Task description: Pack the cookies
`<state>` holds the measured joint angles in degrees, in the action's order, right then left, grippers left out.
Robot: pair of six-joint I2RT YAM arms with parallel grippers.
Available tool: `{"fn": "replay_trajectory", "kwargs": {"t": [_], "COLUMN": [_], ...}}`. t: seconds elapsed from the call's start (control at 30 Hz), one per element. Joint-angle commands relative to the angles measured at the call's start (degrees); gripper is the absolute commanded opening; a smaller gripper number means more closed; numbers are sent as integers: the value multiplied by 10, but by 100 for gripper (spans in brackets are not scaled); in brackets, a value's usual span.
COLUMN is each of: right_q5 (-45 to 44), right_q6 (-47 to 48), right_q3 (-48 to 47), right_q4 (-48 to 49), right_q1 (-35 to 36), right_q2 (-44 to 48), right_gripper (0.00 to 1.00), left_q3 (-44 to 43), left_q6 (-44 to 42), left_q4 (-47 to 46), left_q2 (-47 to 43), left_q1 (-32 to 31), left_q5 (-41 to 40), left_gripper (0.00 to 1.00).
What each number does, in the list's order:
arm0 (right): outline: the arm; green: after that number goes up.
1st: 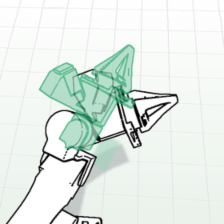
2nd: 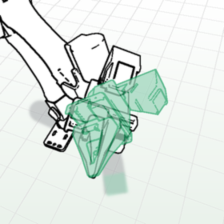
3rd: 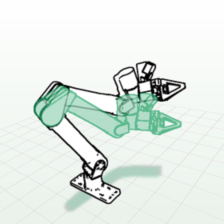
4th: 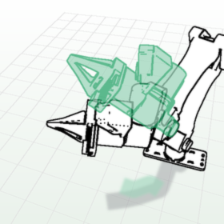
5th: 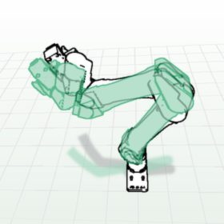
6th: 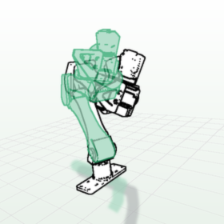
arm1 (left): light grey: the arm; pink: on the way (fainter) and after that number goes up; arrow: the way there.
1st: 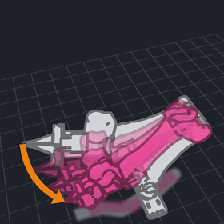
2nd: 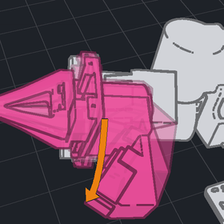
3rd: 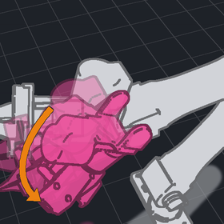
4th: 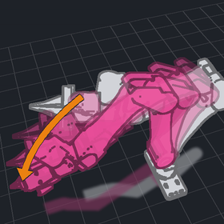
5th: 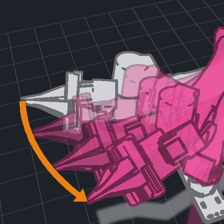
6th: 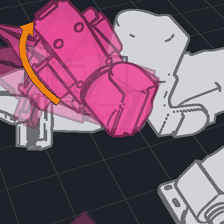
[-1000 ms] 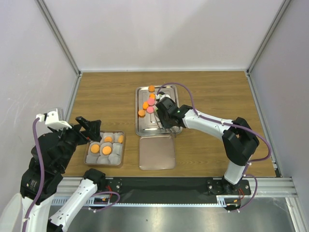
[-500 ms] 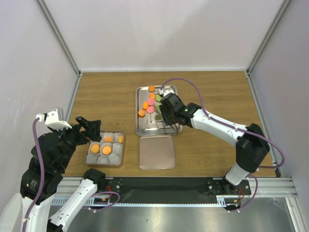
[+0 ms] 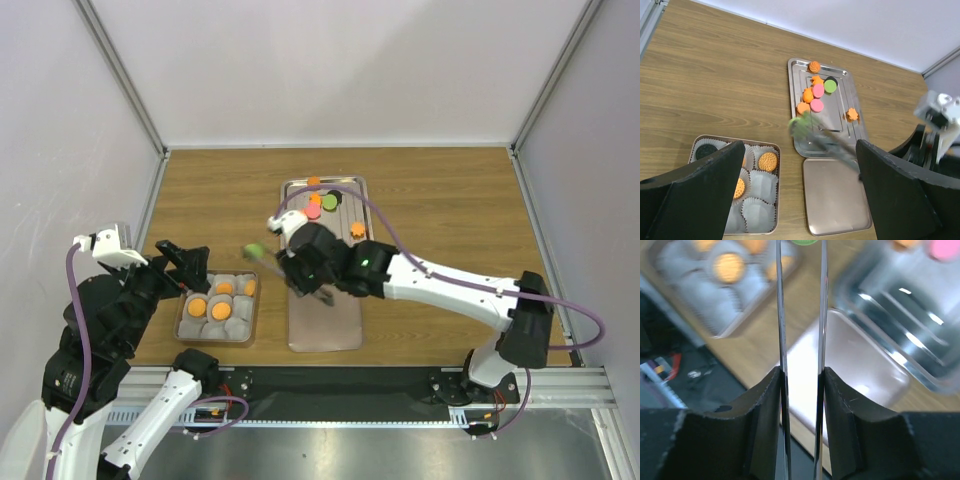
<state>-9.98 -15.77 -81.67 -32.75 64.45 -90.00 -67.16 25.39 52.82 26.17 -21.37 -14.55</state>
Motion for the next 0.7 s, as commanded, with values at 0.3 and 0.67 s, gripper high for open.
{"fn": "replay_trajectory", "kwargs": {"t": [0.3,0.67], "right_q5": [-22,-22], "right_q6": [19,18], "right_q3": [-103,-101], "right_q4": [-22,-28], "right_q1": [124,138], "right_q2": [-119,-140], "right_gripper": [31,33], "left_q3": [-16,-13], "left_q6": [-10,-10], "left_q4": [-4,-3], "left_q2": [-8,-9], "left_q1": [-3,-3], "left_q5": [1,3], "left_gripper": [100,100]}}
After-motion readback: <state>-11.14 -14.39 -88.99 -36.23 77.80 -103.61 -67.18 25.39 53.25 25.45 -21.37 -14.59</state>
